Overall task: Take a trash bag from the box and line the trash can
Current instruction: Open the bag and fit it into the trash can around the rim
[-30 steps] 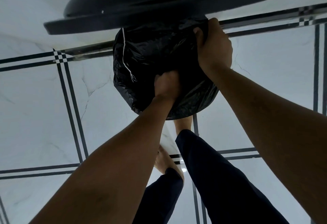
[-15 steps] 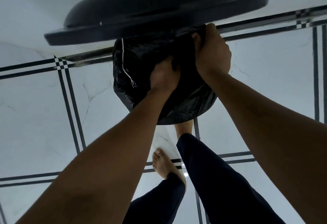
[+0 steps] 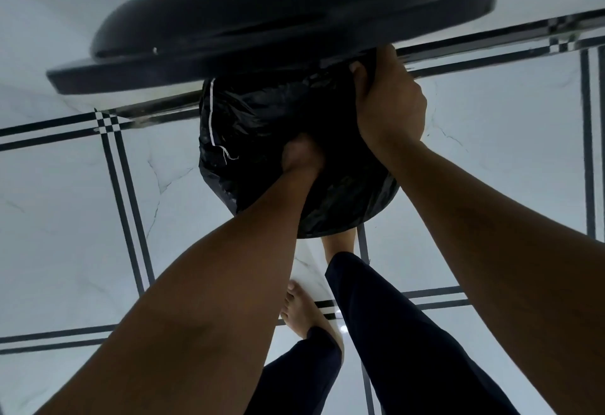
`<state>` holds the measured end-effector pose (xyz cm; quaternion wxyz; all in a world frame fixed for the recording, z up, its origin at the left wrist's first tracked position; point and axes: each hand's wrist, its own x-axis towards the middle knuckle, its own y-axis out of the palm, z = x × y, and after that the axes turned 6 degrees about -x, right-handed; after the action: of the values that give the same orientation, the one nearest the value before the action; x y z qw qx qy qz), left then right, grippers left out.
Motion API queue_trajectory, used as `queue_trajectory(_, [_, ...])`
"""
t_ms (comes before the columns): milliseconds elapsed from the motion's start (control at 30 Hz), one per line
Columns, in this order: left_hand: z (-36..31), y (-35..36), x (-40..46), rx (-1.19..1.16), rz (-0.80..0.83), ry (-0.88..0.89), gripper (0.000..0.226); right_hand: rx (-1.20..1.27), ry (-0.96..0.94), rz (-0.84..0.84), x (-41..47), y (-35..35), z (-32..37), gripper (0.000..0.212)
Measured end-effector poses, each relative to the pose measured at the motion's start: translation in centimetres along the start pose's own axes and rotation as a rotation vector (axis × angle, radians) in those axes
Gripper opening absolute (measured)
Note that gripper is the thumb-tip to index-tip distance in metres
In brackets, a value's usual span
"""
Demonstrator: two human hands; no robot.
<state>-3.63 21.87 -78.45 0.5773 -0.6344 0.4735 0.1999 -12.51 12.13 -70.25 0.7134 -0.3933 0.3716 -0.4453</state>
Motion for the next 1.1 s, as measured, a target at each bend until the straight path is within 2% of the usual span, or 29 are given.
queue_trajectory(67, [0.0, 0.0, -0.4, -0.069, 0.061, 0.012, 0.040, -0.008, -0.004, 0.008, 0.1, 0.0, 0.0, 0.034])
queue_trajectory(133, [-0.3, -0.5, -1.1, -0.256, 0.075, -0.006, 0.039, -0.025, -0.014, 0.022, 0.1, 0.1, 0.1, 0.037])
queue_trajectory(200, [0.0, -1.1, -1.9, -0.229, 0.033, 0.132, 0.030, -0.088, -0.057, -0.045, -0.3, -0.2, 0.3, 0.053])
queue_trajectory(233, [0.2, -1.6, -2.8, -0.217, 0.024, 0.201, 0.025, -0.129, -0.098, -0.136, -0.7, -0.5, 0.6, 0.058])
queue_trajectory(300, [0.7, -2.4, -4.0, -0.186, -0.029, 0.335, 0.023, -0.172, -0.251, -0.302, -2.0, -1.0, 1.2, 0.050])
queue_trajectory(333, [1.0, -2.9, -4.5, -0.194, -0.074, 0.378, 0.027, -0.172, -0.362, -0.329, -2.8, -1.3, 1.5, 0.040])
queue_trajectory(433, [1.2, -5.0, -5.1, -0.231, -0.190, 0.433, 0.038, -0.250, -0.638, -0.258, -4.6, -1.0, 0.8, 0.021])
queue_trajectory(467, [1.1, -5.8, -5.1, -0.240, -0.205, 0.420, 0.041, -0.342, -0.660, -0.219, -4.7, -0.8, 0.1, 0.023])
queue_trajectory(533, [0.8, -7.1, -4.4, -0.239, -0.194, 0.348, 0.038, -0.504, -0.596, -0.081, -4.5, -0.6, -1.6, 0.043])
queue_trajectory(633, [0.6, -8.3, -3.0, -0.181, -0.123, 0.247, 0.034, -0.574, -0.545, 0.041, -4.1, -0.8, -3.2, 0.067])
queue_trajectory(767, [1.5, -7.1, -3.3, -0.179, -0.125, 0.356, 0.051, -0.543, -0.536, 0.034, -4.1, -0.3, -3.3, 0.065])
queue_trajectory(833, [2.2, -4.9, -3.4, -0.102, -0.091, 0.392, 0.055, -0.530, -0.525, 0.029, -4.1, 0.0, -3.3, 0.063])
queue_trajectory(900, [3.0, -2.2, -3.1, 0.024, 0.023, 0.310, 0.056, -0.526, -0.526, 0.024, -4.0, 0.2, -3.4, 0.062])
queue_trajectory(967, [2.9, -0.6, -3.9, 0.008, 0.245, 0.105, 0.060, -0.518, -0.525, 0.017, -4.0, 0.3, -3.4, 0.061])
queue_trajectory(1033, [2.6, 0.4, -4.0, 0.064, 0.379, 0.002, 0.055, -0.516, -0.519, 0.012, -4.0, 0.3, -3.5, 0.061])
queue_trajectory(1100, [2.5, 1.0, -3.1, 0.066, 0.359, 0.032, 0.049, -0.520, -0.519, 0.016, -3.9, 0.4, -3.5, 0.061])
